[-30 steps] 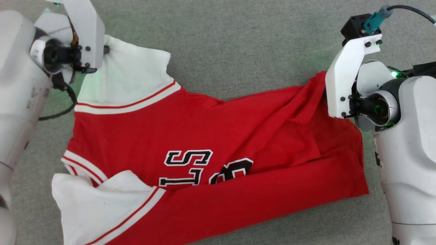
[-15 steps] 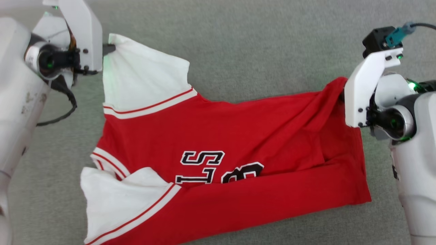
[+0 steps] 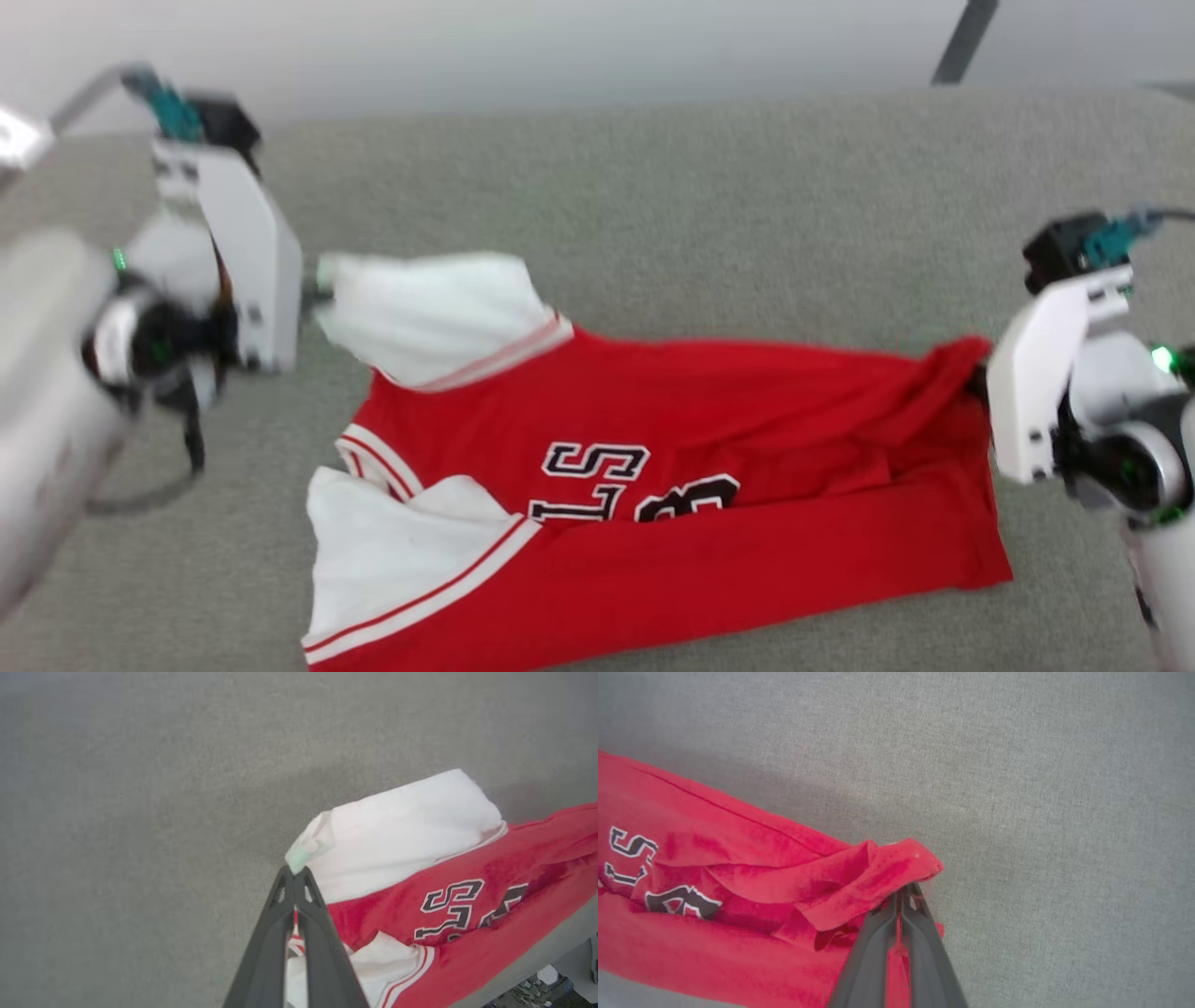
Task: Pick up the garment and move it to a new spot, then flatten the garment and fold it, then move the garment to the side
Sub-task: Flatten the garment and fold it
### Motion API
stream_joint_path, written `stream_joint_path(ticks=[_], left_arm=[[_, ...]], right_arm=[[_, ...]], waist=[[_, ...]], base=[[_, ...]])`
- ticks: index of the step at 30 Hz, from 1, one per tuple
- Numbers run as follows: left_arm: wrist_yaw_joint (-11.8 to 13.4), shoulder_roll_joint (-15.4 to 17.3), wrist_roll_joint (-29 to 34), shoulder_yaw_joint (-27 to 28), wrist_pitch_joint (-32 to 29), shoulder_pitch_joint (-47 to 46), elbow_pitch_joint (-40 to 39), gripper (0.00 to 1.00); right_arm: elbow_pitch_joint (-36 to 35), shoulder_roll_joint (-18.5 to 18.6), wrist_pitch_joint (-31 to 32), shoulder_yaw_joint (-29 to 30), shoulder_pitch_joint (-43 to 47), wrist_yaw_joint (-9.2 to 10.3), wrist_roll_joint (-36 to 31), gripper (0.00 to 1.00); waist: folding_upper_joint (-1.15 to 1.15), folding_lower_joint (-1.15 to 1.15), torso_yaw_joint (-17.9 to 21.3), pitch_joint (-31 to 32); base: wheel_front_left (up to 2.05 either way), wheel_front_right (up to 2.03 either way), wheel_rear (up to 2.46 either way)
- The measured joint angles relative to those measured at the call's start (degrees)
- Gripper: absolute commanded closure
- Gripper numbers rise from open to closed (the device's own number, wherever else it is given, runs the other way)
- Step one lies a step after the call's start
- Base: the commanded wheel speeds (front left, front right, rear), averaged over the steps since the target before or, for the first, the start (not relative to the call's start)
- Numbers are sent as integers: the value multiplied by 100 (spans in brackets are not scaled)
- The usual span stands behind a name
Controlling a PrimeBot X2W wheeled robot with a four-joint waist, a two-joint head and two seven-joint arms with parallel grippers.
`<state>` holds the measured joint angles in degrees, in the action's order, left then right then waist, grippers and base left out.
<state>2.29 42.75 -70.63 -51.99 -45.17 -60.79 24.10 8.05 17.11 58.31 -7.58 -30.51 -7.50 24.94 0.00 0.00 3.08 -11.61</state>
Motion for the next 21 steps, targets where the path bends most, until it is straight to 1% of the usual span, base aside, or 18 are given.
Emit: stream_joint_path(ticks=[3,7,10,13,15,17,21], left_arm=[[497,387,-129,7,-49,538,-1028,100],[1230,954,-271,14,-68,1230,-2317,100],[1706,1249,-404,14,0,1686,-3159,100],[2082,1454,-516,1,94,2100,-3733,100],[2234,1541,-534,-51,144,2314,-3994,100],[2336,1558,-572,-96,191,2492,-4133,100],[2352,1528,-606,-178,258,2685,-4185,100]], right_arm=[[-297,92,74,47,376,0,91,100],[-621,153,152,177,810,0,166,100],[-799,142,223,252,1093,0,214,100],[-929,116,276,330,1335,0,230,100],[-1002,70,318,369,1462,0,230,100],[-1042,12,378,396,1572,0,229,100],[-1073,-63,430,434,1692,0,227,100]], waist=[[0,0,-84,172],[0,0,-189,340],[0,0,-247,417],[0,0,-273,457],[0,0,-274,465],[0,0,-269,467],[0,0,-251,465]], base=[[0,0,0],[0,0,0],[0,0,0],[0,0,0],[0,0,0],[0,0,0],[0,0,0]])
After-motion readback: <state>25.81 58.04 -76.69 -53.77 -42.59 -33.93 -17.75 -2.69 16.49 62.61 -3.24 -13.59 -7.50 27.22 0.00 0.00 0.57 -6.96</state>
